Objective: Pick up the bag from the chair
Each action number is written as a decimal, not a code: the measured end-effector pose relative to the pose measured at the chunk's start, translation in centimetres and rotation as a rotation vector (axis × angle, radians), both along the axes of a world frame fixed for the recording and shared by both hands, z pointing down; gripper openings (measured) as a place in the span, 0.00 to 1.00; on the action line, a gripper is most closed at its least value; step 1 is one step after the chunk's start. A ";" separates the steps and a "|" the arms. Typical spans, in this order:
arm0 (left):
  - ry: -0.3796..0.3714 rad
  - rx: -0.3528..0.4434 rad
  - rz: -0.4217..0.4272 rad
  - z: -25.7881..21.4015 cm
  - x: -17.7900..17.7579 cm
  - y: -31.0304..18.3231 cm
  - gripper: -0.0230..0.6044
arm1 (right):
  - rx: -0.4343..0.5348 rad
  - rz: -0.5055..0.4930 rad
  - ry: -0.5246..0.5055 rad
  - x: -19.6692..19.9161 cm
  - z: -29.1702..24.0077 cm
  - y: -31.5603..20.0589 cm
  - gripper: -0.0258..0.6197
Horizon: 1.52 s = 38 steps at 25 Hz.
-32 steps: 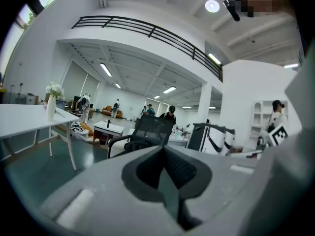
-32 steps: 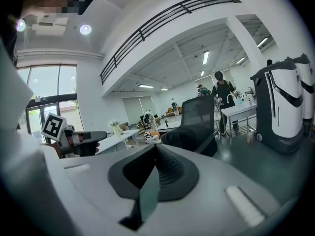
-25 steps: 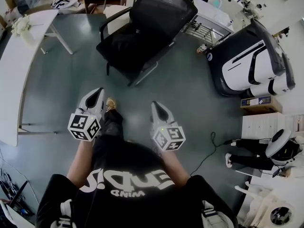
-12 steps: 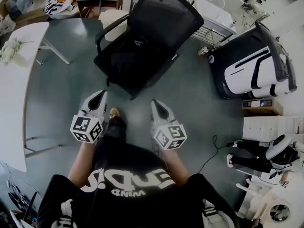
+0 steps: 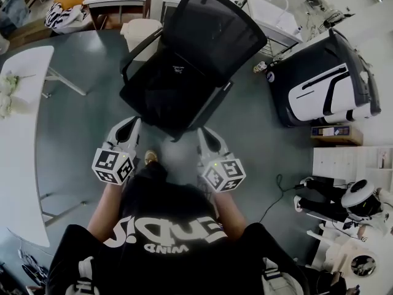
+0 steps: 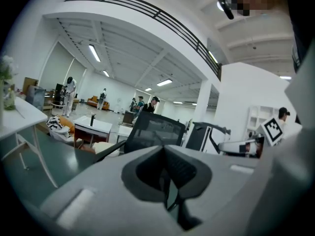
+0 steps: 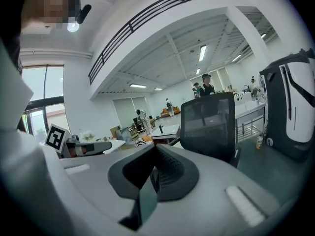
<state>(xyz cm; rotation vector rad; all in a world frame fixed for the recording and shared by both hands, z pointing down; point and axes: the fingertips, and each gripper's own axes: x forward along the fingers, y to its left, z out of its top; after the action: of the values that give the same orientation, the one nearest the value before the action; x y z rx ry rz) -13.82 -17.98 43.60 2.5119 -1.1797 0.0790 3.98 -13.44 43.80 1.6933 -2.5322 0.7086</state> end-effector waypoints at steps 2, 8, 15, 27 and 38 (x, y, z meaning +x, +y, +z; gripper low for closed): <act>-0.005 0.003 0.022 -0.2 0.0 -1.4 0.04 | 0.008 0.010 0.005 0.0 -0.5 -1.4 0.04; -0.014 0.008 0.041 -0.3 -0.2 -4.1 0.04 | 0.016 0.010 0.033 0.1 -0.6 -4.0 0.04; -0.037 0.008 0.055 0.5 0.6 -5.5 0.13 | 0.003 -0.052 0.047 0.2 0.2 -6.4 0.07; -0.108 -0.046 0.044 4.4 1.8 -7.2 0.72 | -0.060 -0.193 0.098 0.3 3.5 -8.9 0.64; -0.150 -0.116 0.089 10.3 3.5 -9.5 0.81 | -0.143 -0.316 0.179 0.6 10.2 -11.6 0.67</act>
<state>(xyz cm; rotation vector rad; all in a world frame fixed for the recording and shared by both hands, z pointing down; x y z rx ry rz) -10.34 -27.44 53.89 2.4904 -1.0852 0.3545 4.55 -25.03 53.96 1.2151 -2.4740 0.6619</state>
